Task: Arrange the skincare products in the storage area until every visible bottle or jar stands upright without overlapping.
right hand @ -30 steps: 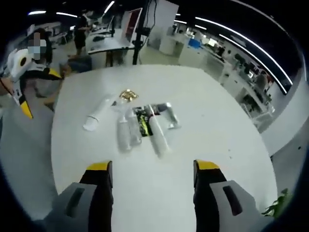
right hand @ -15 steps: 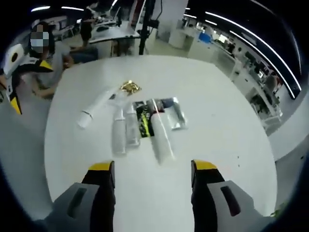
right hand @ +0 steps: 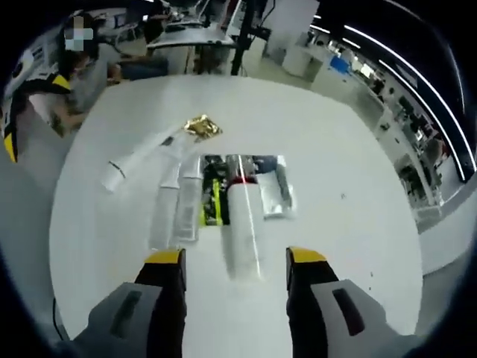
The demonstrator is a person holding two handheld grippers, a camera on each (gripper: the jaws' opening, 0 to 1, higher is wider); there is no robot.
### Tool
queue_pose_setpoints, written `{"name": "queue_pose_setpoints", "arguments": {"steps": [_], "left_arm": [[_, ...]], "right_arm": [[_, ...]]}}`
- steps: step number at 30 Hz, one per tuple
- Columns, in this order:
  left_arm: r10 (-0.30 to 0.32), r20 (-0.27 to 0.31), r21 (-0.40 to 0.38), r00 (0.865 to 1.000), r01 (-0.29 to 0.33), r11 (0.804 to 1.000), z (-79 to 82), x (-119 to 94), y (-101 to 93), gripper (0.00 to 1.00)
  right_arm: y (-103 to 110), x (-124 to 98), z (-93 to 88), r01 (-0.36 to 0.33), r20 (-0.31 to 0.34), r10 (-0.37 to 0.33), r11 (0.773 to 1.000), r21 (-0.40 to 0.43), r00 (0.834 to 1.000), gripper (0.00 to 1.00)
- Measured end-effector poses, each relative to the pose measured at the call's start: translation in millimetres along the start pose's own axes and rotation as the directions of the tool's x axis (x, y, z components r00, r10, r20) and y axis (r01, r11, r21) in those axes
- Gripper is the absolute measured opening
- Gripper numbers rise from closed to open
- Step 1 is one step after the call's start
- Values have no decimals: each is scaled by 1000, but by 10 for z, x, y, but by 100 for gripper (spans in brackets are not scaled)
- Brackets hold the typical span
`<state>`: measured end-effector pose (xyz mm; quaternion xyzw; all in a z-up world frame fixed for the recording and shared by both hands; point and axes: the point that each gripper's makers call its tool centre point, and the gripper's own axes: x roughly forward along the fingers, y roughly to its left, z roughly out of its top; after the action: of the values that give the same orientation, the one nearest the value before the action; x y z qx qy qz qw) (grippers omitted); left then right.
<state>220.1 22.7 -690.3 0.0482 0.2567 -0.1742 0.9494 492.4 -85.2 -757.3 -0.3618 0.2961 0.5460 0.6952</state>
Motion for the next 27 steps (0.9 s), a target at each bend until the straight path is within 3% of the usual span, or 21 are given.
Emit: {"name": "queue_pose_setpoints", "arguments": {"steps": [2, 5, 9, 19, 27], "left_arm": [[-2, -3, -2, 1000, 2, 1000, -5, 1, -3, 76], [-3, -7, -4, 1000, 3, 1000, -12, 4, -5, 76], [-4, -13, -7, 1000, 4, 1000, -21, 7, -3, 76], [-12, -26, -6, 1000, 11, 1000, -54, 13, 1, 75], [-5, -28, -9, 1000, 5, 1000, -59, 11, 20, 75]], "right_arm": [[-11, 61, 53, -24, 29, 23, 998, 55, 999, 51], [-70, 116, 32, -1, -6, 1, 1000, 5, 1000, 50], [-75, 267, 0, -24, -45, 23, 999, -24, 999, 49], [-61, 420, -10, -58, -68, 56, 998, -19, 996, 49], [-99, 615, -17, -91, -90, 88, 995, -29, 992, 42]]}}
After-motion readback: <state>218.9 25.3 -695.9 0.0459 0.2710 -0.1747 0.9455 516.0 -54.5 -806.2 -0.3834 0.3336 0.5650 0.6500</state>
